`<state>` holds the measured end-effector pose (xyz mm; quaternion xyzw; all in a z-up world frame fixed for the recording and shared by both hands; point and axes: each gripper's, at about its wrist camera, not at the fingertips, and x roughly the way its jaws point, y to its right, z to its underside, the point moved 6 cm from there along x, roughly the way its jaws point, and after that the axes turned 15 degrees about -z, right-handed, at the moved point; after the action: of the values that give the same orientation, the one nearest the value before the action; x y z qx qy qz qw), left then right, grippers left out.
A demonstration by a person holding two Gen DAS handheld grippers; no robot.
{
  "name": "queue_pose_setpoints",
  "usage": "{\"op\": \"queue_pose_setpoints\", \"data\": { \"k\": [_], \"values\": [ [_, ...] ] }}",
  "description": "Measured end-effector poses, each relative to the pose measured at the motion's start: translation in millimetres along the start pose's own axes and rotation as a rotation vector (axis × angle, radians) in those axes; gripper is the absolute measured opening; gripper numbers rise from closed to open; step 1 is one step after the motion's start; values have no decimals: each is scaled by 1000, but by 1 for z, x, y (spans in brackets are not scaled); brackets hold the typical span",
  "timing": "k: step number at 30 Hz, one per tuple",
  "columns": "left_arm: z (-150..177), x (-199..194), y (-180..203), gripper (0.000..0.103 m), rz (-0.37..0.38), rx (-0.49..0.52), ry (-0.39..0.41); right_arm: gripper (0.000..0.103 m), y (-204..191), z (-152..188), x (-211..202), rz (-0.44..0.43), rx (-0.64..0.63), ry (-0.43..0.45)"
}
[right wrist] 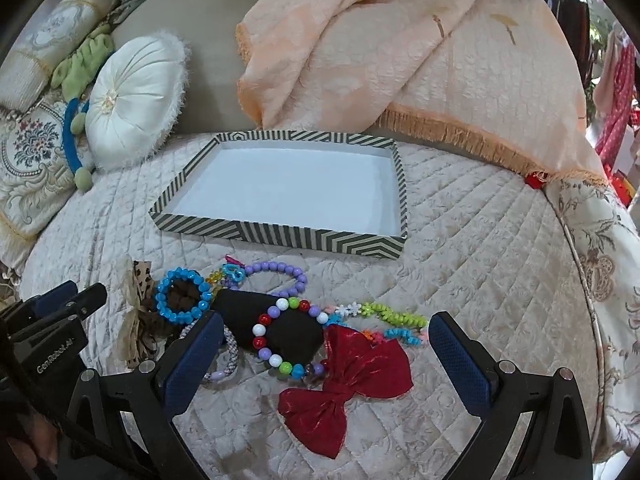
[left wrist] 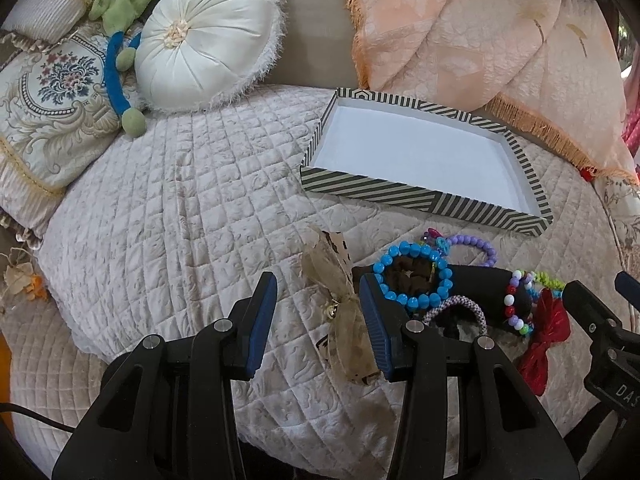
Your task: Organize jewelry
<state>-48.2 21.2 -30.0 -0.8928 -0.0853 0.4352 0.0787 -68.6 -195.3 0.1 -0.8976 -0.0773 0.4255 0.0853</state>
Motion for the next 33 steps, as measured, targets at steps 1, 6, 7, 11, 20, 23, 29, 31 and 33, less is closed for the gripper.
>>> {"op": "queue_pose_setpoints", "data": {
  "k": [1,6,7,11,20,23,29,31,33],
  "values": [
    [0,0,0,42,1,0,0,102,0,1,0,-1,2,2],
    [0,-1,0,42,-11,4,9,102,-1,2,1,-8,-2,-7],
    [0,-1,-1,42,-10,4,8,102,-1,2,2,-9,-2,-9],
    [1,1,0,42,-16,6,4,102,-1,3,2,-24,10,-4],
    [0,0,1,42,-19,9,5,102,0,4,4,-40,15,-21],
    [0,0,1,42,-16,8,4,102,-1,3,4,-39,9,-17],
    [1,2,2,42,-13,11,-6,102,-3,4,4,-42,-6,-23],
    [1,2,2,42,-12,10,-8,102,-2,4,5,-46,-2,-25],
    [2,2,3,42,-11,11,-10,102,-1,3,5,-46,0,-26]
  ]
}}
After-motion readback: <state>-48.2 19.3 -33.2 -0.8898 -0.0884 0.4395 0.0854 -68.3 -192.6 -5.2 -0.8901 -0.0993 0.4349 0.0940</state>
